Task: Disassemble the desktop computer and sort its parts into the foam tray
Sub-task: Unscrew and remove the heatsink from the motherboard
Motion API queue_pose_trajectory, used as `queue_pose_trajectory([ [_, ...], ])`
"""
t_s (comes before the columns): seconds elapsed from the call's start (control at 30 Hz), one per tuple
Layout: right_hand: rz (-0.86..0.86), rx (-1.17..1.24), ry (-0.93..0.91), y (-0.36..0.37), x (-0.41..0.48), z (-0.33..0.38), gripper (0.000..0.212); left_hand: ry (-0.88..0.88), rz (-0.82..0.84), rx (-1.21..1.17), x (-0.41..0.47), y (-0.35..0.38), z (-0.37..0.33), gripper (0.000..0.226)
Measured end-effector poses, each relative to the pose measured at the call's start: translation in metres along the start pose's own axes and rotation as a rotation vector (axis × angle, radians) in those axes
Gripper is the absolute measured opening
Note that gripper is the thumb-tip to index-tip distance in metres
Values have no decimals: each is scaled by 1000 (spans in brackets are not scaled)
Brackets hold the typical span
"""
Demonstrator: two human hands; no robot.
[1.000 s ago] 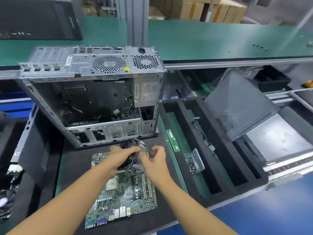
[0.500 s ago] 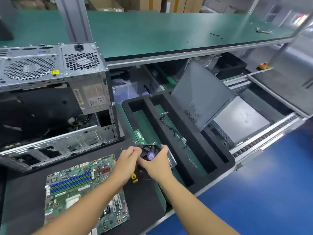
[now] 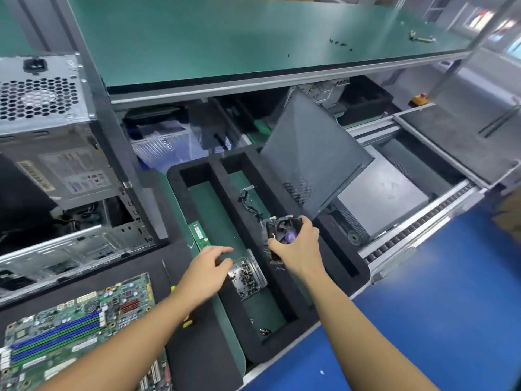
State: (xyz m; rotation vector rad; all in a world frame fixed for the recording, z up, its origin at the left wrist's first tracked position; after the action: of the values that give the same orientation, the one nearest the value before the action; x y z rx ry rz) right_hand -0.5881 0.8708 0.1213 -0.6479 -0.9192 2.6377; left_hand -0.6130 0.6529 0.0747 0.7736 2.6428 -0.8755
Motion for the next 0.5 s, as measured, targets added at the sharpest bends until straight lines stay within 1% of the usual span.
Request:
queue_pose_trajectory([
  [0.1,23,-130,-17,-18,28,-3,102,-2,51,127,16,8,11,26],
  [0.2,41,-261,-17,-25,52,-5,99,50,89,226,26,20,16,23],
  [0.27,70,-310,-6,-23,65,-8,98,106,102,290,29,29,18,20],
  [0.37,107,-337,9,-17,80,-12,98,176,110,424,29,42,26,23],
  [0.43,168,-358,64,-14,87,-18,100,194,135,482,28,50,33,25],
  [0.5,242,-432,136,-10,89,-27,103,218,140,520,27,56,38,25],
])
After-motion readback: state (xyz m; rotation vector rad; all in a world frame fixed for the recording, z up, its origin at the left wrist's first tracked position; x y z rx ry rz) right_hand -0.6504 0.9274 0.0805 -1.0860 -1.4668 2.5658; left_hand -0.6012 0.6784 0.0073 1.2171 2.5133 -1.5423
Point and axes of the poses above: each hand's wrist, its own x-axis towards the middle knuckle, its own y-axis out of the palm, z = x × y, the point moved 2 cm from there along x, towards the middle knuckle, and after that the axes turned 8 degrees about z, right-handed, at the moved point
